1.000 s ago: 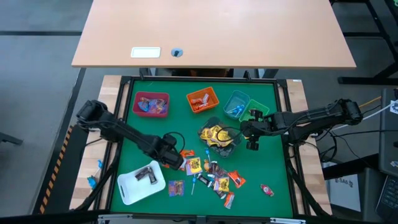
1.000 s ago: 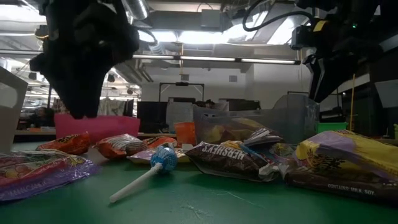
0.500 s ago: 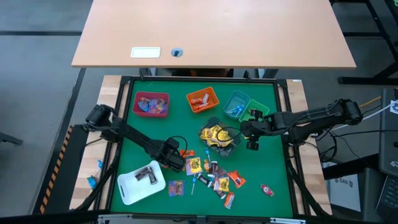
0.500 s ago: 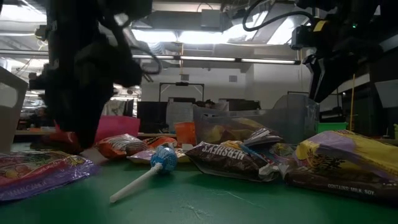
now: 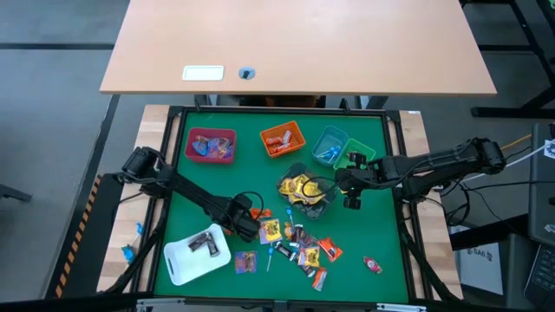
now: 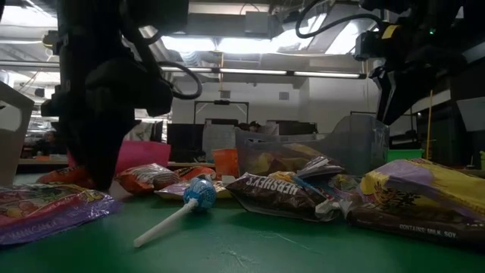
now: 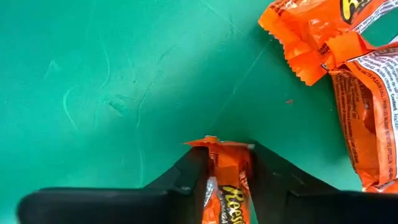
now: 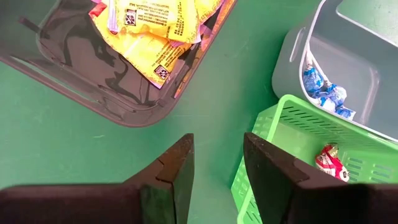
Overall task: Sort candy
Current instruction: Put the orange chocolate into the orange bin
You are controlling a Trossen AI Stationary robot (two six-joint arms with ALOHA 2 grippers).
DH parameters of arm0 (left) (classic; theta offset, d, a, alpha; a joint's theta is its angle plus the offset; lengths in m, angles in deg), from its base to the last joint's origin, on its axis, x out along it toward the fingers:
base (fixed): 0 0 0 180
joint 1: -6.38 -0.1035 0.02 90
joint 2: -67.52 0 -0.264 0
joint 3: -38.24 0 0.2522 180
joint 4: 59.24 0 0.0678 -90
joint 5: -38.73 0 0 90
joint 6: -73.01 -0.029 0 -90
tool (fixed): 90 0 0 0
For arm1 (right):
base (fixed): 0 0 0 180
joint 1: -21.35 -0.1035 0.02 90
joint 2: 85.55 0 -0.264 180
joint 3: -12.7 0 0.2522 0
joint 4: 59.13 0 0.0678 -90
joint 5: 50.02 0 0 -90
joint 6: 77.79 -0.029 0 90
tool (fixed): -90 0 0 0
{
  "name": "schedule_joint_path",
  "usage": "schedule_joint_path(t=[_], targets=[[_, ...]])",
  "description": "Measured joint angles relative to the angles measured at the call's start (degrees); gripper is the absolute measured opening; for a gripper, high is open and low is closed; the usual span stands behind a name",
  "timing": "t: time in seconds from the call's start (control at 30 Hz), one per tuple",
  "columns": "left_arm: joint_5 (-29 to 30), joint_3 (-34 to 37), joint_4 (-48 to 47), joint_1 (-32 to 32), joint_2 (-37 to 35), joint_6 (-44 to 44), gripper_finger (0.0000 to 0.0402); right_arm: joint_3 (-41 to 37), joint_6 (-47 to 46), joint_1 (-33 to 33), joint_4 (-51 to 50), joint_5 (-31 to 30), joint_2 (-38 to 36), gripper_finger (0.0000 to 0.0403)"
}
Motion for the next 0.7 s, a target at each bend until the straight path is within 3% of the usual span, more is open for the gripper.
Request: schedule_joint_path(t=[0.23, 0.53, 0.7], targets=[[0.0, 0.3, 0.2, -0.2, -1.2, 0.0, 0.0038, 0.0, 0.0, 0.0, 0.0, 0.0, 0.0, 0.0138], [0.2, 0.4, 0.8, -2.4, -3.8, -0.3, 0.0031, 0.0, 0.0, 0.0, 0.0, 0.0, 0.0, 0.0138], [0.0, 0.4, 3.4, -4.2, -5.5, -4.8, 0.0031, 0.0, 0.0, 0.0, 0.0, 0.0, 0.0, 0.0138]])
